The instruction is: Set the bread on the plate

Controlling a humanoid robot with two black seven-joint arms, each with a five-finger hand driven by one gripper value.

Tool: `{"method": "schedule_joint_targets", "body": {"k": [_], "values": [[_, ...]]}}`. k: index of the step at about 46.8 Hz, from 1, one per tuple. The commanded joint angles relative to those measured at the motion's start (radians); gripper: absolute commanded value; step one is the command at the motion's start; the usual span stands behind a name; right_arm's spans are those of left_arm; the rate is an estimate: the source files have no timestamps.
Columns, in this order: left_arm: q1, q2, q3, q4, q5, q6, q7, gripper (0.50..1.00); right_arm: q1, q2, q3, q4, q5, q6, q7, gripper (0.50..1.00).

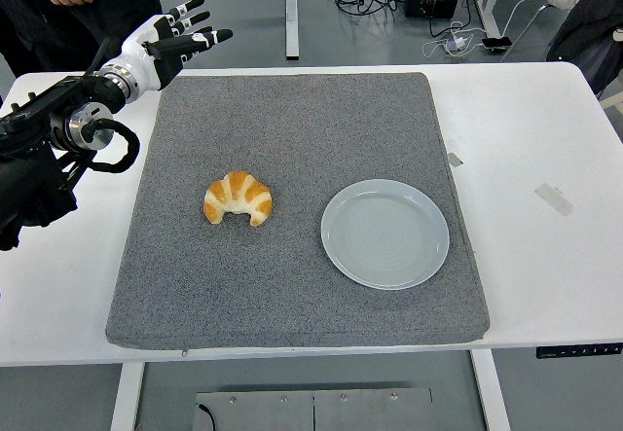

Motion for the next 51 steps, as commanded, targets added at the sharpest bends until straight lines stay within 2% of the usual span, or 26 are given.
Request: {"method": "schedule_joint_targets", "body": {"k": [1, 6, 16, 20, 35, 40, 51], "values": [[-0.002, 0.047, 0.027, -0.061, 0.096, 0.002, -0.002, 0.978, 0.000, 0.000, 0.000, 0.000, 0.000, 0.000, 0.000, 1.000], [0.001, 0.114, 0.031, -0.178, 0.216, 0.007, -0.011, 0.978, 0.000, 0.000, 0.000, 0.000, 0.000, 0.000, 0.000, 1.000], [0.004, 0.267, 0.056, -0.472, 0.336, 0.037, -0.010, 0.978, 0.000, 0.000, 0.000, 0.000, 0.000, 0.000, 0.000, 1.000], [0.001, 0.314, 0.097, -0.546, 0.428, 0.039, -0.010, 0.978, 0.000, 0.000, 0.000, 0.000, 0.000, 0.000, 0.000, 1.000], [-0.027, 0.386, 0.220, -0.678, 0.665, 0.037, -0.002, 0.974, 0.000, 0.000, 0.000, 0.000, 0.000, 0.000, 0.000, 1.000], [-0.045, 0.386, 0.270, -0.683, 0.731, 0.044, -0.003, 0.968, 0.000, 0.000, 0.000, 0.000, 0.000, 0.000, 0.000, 1.000], [-0.034, 0.392, 0.280, -0.741, 0.935, 0.068, -0.002, 0.968, 0.000, 0.000, 0.000, 0.000, 0.000, 0.000, 0.000, 1.000]]}}
